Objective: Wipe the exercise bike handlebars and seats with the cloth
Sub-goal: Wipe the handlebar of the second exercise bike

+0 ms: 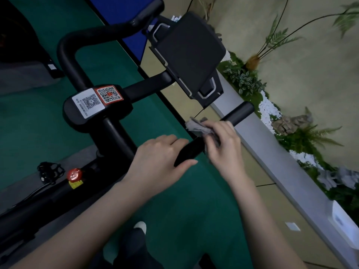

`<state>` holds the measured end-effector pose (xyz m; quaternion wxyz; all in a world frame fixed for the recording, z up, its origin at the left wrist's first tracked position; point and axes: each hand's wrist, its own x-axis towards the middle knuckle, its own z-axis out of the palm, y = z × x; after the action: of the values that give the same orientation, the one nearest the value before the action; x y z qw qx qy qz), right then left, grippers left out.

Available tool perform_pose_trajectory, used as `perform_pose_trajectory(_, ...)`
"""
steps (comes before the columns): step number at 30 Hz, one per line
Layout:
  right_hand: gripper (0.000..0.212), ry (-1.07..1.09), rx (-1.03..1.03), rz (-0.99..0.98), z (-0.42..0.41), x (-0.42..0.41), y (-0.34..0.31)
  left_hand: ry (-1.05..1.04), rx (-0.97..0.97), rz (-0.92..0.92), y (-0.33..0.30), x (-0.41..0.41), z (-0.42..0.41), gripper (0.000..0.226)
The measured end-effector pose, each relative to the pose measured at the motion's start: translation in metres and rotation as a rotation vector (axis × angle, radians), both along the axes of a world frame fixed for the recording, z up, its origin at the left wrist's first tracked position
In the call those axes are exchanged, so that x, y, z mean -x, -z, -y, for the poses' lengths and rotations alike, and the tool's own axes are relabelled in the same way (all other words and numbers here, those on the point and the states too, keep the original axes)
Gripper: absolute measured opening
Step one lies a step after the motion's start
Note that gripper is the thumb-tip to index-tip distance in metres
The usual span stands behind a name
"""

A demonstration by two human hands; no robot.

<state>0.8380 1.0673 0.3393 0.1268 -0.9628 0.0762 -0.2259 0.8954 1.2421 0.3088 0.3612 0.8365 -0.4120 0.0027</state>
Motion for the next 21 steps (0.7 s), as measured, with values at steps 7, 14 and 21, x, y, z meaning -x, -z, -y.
perform_pose_trajectory(7,0.035,0.204,-0.225,0.411,-0.016,0.01,0.035,-0.022,-0.013,-0.165,-0.004,0.004,0.031,0.047)
perform_pose_trajectory(14,0.03,0.411,-0.409,0.675,-0.006,-0.004,0.043,-0.079,0.006,-0.175,-0.002,0.004,0.044,0.042)
perform_pose_trajectory(21,0.025,0.397,-0.581,0.686,-0.013,-0.001,0.047,-0.104,0.0,-0.161,0.001,0.004,0.047,0.038)
